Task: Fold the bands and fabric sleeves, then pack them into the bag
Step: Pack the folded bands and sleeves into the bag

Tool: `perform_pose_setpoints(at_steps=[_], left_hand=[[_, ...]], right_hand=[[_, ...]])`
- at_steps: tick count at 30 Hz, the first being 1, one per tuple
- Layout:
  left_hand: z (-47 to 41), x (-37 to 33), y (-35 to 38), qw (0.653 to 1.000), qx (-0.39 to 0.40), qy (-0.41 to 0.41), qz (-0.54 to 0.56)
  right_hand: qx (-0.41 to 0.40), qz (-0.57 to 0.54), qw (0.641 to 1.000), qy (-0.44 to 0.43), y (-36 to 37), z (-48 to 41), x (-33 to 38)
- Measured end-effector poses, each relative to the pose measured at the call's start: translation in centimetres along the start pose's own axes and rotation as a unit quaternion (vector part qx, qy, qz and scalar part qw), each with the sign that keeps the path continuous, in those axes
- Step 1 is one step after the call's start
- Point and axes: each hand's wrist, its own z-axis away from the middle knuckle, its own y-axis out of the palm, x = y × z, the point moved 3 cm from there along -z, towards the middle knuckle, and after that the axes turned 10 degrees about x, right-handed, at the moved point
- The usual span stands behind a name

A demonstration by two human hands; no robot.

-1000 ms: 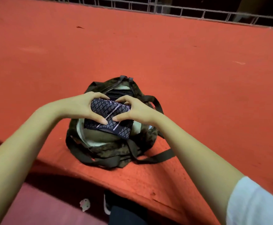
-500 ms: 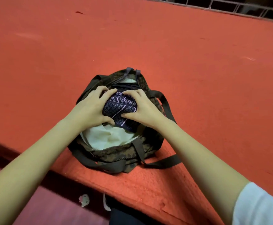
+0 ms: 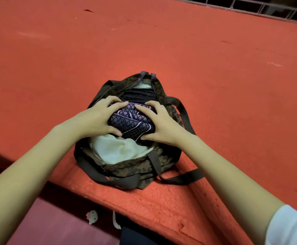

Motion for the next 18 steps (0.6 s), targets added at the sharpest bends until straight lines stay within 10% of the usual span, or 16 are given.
perform_pose_setpoints(at_steps=[7,18], left_hand=[[0.7,-1.7,-0.4,0.999,0.025,0.023,0.024],[0.8,-0.9,0.5,0.991,0.022,0.057,-0.121]], right_hand=[[-0.074,0.015,0.997,-0.032,0.4,0.5,0.5],[0.051,0.116,0.992,-0.028,0.7,0.6,0.5]])
